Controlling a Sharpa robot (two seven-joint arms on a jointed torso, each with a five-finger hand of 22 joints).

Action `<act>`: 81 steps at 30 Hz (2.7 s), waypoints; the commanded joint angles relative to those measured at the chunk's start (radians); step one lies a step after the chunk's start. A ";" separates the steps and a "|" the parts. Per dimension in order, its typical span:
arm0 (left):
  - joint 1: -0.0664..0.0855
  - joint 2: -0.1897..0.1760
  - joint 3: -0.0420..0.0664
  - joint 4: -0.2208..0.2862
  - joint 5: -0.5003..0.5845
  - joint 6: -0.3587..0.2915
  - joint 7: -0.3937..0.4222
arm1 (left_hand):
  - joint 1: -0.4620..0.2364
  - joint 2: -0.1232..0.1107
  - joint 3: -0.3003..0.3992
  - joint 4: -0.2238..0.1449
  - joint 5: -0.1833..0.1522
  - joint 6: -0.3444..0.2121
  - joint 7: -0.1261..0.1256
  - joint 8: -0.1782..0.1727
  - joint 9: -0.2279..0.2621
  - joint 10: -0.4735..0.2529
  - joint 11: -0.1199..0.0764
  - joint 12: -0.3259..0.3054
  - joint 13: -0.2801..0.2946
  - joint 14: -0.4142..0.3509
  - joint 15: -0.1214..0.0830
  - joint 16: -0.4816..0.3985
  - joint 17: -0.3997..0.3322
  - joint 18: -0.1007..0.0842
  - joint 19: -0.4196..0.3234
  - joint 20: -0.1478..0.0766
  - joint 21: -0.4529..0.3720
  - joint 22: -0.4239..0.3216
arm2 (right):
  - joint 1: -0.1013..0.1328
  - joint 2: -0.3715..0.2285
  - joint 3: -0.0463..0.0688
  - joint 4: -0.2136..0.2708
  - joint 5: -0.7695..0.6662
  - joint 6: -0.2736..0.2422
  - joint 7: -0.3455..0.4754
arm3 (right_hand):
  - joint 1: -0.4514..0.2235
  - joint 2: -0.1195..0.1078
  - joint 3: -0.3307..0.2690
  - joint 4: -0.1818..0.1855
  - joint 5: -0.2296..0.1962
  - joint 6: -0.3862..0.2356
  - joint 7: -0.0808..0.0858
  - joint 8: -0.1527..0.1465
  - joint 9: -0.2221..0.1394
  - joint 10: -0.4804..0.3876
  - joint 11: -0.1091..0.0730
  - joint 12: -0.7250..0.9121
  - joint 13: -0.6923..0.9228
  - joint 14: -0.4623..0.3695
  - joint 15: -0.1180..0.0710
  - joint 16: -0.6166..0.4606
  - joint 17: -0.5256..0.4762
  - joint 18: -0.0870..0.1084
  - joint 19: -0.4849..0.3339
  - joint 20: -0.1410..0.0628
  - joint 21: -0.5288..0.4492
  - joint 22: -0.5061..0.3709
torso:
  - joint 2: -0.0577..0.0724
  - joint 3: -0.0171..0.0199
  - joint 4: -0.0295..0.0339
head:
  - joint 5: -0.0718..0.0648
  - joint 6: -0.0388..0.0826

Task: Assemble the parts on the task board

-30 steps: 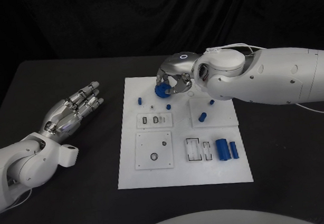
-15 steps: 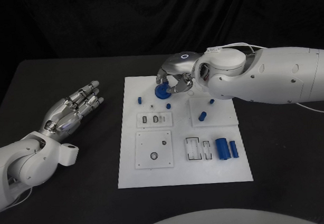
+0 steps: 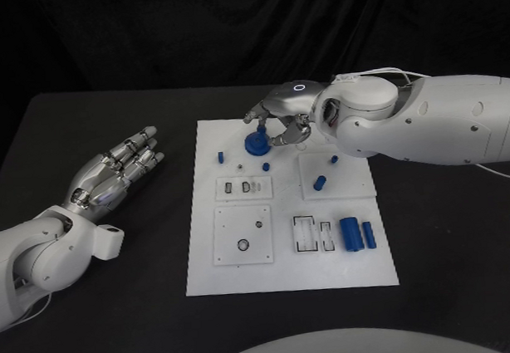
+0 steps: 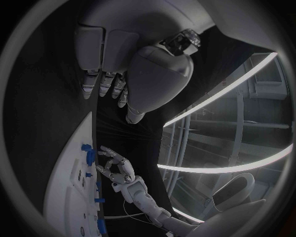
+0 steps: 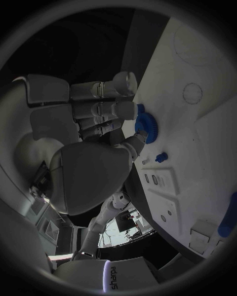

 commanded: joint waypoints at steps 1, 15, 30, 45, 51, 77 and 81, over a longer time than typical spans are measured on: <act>-0.001 -0.002 0.001 0.003 0.000 0.013 0.085 | 0.004 -0.003 0.007 -0.001 0.004 -0.004 0.003 0.003 0.001 0.000 0.005 0.004 0.001 0.003 0.007 0.002 0.002 0.019 0.001 0.007 0.007 0.001 | -0.002 -0.030 0.001 0.023 -0.007 -0.113 0.016 | 0.001 0.017 -0.008 0.002 -0.001 0.061 0.013 0.014 0.009 0.040 -0.005 0.034 0.011 -0.021 -0.002 -0.024 -0.031 0.015 -0.017 -0.003 -0.025 -0.012 | 0.000 -0.0002 -0.0003 | 0.003 0.001; -0.001 -0.013 0.001 0.016 0.000 -0.003 0.085 | 0.003 -0.004 0.010 -0.003 0.004 0.000 0.003 0.003 0.001 0.002 0.006 0.004 0.002 0.007 0.009 0.003 0.003 0.019 0.003 0.008 0.008 0.002 | 0.066 -0.335 0.000 0.202 0.075 -0.110 -0.073 | 0.002 0.020 -0.042 0.062 -0.106 0.296 0.047 0.031 0.007 0.376 -0.115 0.976 0.807 0.082 -0.063 0.113 0.175 -0.020 0.087 -0.057 0.114 0.126 | -0.002 -0.0003 -0.0041 | 0.000 0.012; -0.001 0.004 0.001 0.008 0.000 0.004 0.084 | 0.003 -0.005 0.012 -0.004 0.006 -0.001 0.003 0.003 0.001 0.002 0.007 0.004 0.002 0.008 0.010 0.003 0.003 0.019 0.003 0.009 0.008 0.002 | 0.024 -0.463 -0.003 0.201 0.090 -0.157 -0.076 | -0.054 0.006 -0.135 0.186 -0.219 0.275 0.024 0.004 -0.001 0.830 -0.143 1.353 1.348 0.229 -0.086 0.443 0.709 -0.062 0.184 -0.079 0.321 0.297 | -0.004 -0.0002 -0.0031 | -0.024 0.015; -0.002 0.005 0.001 0.003 0.000 0.008 0.084 | 0.003 -0.005 0.013 -0.004 0.007 -0.001 0.003 0.003 0.001 0.002 0.007 0.004 0.002 0.008 0.011 0.003 0.003 0.019 0.004 0.010 0.008 0.002 | -0.029 -0.484 -0.003 0.193 0.091 -0.177 -0.062 | -0.053 0.001 -0.142 0.198 -0.222 0.271 0.023 0.006 -0.005 0.830 -0.144 1.353 1.348 0.218 -0.088 0.421 0.675 -0.056 0.171 -0.081 0.295 0.283 | -0.003 -0.0010 -0.0033 | -0.042 0.006; -0.002 0.005 0.001 0.002 0.000 0.010 0.083 | 0.003 -0.005 0.013 -0.004 0.007 -0.001 0.003 0.003 0.001 0.002 0.007 0.004 0.002 0.008 0.011 0.003 0.003 0.019 0.004 0.010 0.008 0.002 | -0.039 -0.488 -0.003 0.193 0.091 -0.175 -0.062 | -0.049 -0.001 -0.146 0.207 -0.221 0.285 0.027 0.013 -0.004 0.830 -0.143 1.353 1.348 0.217 -0.088 0.414 0.667 -0.056 0.171 -0.082 0.294 0.283 | -0.003 -0.0006 -0.0050 | -0.046 0.005; -0.003 0.006 0.001 -0.006 0.000 0.027 0.080 | 0.003 -0.009 0.015 -0.008 0.006 -0.004 0.001 0.003 0.001 0.003 0.009 0.004 0.002 0.009 0.013 0.004 0.003 0.019 0.005 0.011 0.009 0.002 | -0.077 -0.477 -0.003 0.181 0.091 -0.180 -0.065 | -0.023 -0.014 -0.155 0.218 -0.227 0.322 0.036 0.028 0.014 0.830 -0.136 1.353 1.348 0.219 -0.084 0.402 0.659 -0.056 0.174 -0.079 0.289 0.285 | -0.004 -0.0011 -0.0051 | -0.049 -0.002; -0.004 0.007 0.001 -0.008 0.000 0.029 0.079 | 0.003 -0.010 0.016 -0.009 0.005 -0.005 0.000 0.002 0.001 0.002 0.010 0.004 0.002 0.009 0.013 0.004 0.003 0.019 0.006 0.012 0.009 0.002 | -0.082 -0.472 -0.003 0.178 0.091 -0.183 -0.066 | -0.021 -0.015 -0.156 0.220 -0.230 0.319 0.036 0.026 0.016 0.830 -0.136 1.353 1.348 0.218 -0.083 0.398 0.653 -0.055 0.172 -0.079 0.284 0.282 | -0.004 -0.0010 -0.0052 | -0.048 -0.002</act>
